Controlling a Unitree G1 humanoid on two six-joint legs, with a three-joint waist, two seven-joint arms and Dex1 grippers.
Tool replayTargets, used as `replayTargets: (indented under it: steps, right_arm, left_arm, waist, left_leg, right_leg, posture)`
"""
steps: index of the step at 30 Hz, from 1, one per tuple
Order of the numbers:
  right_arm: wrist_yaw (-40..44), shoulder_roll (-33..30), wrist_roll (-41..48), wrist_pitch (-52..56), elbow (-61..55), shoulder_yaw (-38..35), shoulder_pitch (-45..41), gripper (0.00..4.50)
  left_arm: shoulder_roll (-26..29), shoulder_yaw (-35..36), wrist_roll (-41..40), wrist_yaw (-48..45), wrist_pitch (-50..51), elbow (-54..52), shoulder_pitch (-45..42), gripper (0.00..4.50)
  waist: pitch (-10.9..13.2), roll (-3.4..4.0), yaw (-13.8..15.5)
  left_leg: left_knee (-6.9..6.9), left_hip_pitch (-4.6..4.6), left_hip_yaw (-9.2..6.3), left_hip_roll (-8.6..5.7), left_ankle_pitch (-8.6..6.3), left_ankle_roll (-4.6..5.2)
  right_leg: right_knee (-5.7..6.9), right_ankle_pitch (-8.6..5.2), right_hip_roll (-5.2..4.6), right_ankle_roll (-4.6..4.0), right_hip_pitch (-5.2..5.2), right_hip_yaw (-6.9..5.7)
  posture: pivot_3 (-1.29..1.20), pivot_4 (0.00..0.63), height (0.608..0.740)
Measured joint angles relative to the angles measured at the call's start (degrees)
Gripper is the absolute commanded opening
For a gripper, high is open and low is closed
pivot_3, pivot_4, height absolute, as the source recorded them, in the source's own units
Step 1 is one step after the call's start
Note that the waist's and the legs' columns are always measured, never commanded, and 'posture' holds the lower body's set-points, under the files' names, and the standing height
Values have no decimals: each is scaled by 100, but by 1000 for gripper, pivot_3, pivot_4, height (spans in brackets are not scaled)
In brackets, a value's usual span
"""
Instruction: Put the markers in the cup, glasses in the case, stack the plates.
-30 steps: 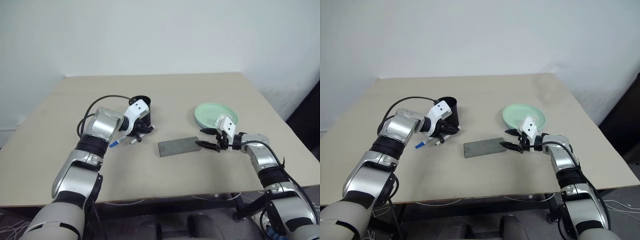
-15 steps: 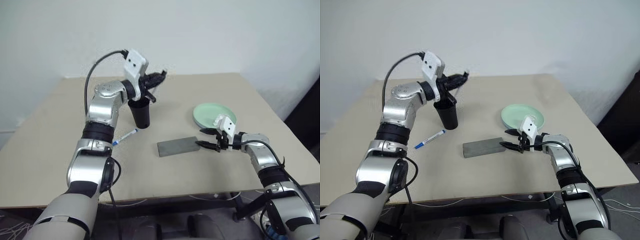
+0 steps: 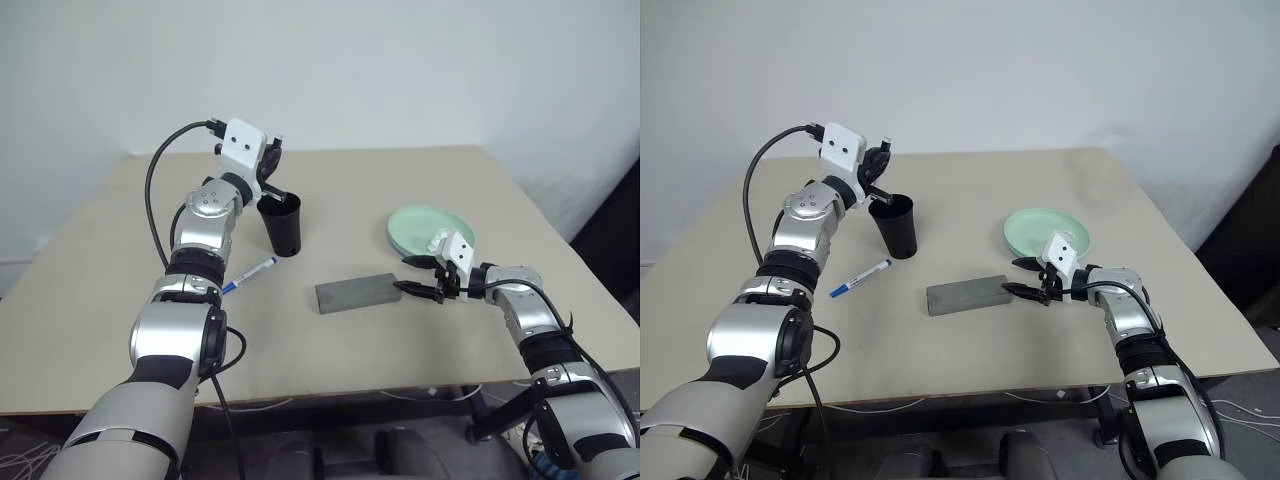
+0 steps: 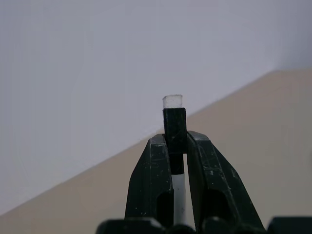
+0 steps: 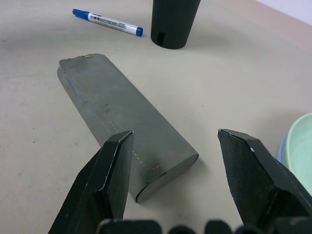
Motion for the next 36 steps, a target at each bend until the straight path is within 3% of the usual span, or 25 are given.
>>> replayTargets:
  steps: [11,22,29,36]
  right_arm:
    - [-2,2,0,0,0,2,-21,2997]
    - [-8,1,0,25,-3,1,-18,2997]
    - [-3,-21,0,46,-2,1,-14,2997]
    - [33,0,-3,37,65,9,-101,2997]
  left_arm:
    - [-185,197,-149,-76,-358,337,0,4483]
    - [-103,428,-501,-623,162,275,-146,4483]
    - [907,272,-604,-1875,1909,-346,-433,4483]
    - [1896,-563,-203,-3331,3601,-1318,-361,4483]
  waist:
    - [0,0,-3]
    - [0,-1,-10]
    - [0,-1,-32]
    - [1,-1,-20]
  left_leg:
    - [0,1,1,0,0,-1]
    - [0,0,1,0,0,-1]
    - [-7,2,-1,5,-3,-5]
    - [-7,-1,1,4,-3,-5]
  right_leg:
    - [0,0,0,0,0,-1]
    - [-1,0,0,0,0,-1]
    - [2,0,5,0,-4,-2]
    - [-2,-2,1,-2,-6,-2]
  posture:
    - [0,0,732]
    - [0,0,732]
    - [0,0,732]
    - [0,0,732]
